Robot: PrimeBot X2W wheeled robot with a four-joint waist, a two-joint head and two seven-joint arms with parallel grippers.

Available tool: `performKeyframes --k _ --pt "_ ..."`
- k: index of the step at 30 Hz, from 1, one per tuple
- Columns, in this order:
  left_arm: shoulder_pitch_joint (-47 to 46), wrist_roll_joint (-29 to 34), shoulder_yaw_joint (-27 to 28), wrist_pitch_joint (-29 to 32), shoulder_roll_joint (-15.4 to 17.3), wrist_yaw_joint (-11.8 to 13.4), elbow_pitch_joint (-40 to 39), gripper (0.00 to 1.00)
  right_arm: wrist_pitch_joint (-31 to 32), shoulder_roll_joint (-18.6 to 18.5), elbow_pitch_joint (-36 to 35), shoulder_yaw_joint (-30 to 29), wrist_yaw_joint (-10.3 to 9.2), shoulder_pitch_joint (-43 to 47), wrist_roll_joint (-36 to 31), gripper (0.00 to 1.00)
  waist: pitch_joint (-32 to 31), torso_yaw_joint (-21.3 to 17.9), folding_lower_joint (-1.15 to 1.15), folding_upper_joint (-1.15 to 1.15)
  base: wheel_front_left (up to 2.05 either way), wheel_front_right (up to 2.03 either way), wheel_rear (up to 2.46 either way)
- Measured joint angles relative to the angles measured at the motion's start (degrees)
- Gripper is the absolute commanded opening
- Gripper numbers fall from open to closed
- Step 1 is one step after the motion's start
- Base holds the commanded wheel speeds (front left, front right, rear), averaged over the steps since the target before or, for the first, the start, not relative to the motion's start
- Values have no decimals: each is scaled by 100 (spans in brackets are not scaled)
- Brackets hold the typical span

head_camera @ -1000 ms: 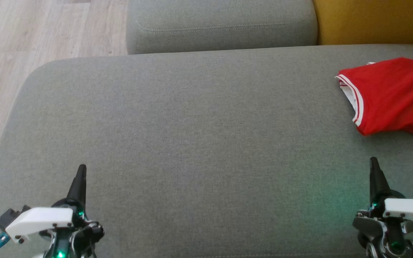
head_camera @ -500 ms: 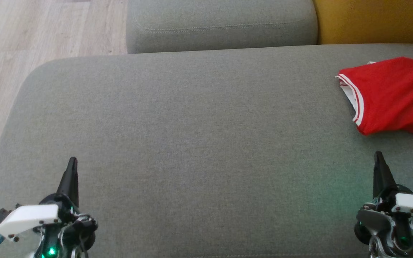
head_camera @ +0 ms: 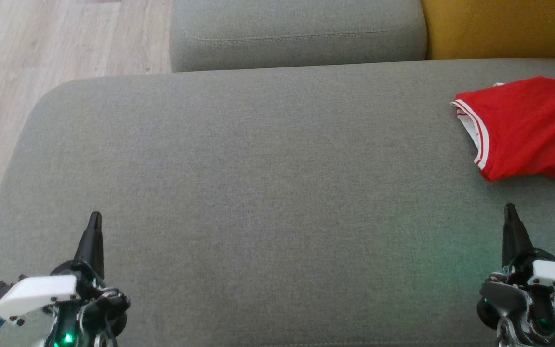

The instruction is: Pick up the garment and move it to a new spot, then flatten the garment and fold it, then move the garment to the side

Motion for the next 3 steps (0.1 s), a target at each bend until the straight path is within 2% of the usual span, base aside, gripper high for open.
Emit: performKeyframes --k 3 --pt "0 0 2 0 -1 0 0 0 0 0 0 -4 0 0 0 0 0 0 0 0 0 0 0"
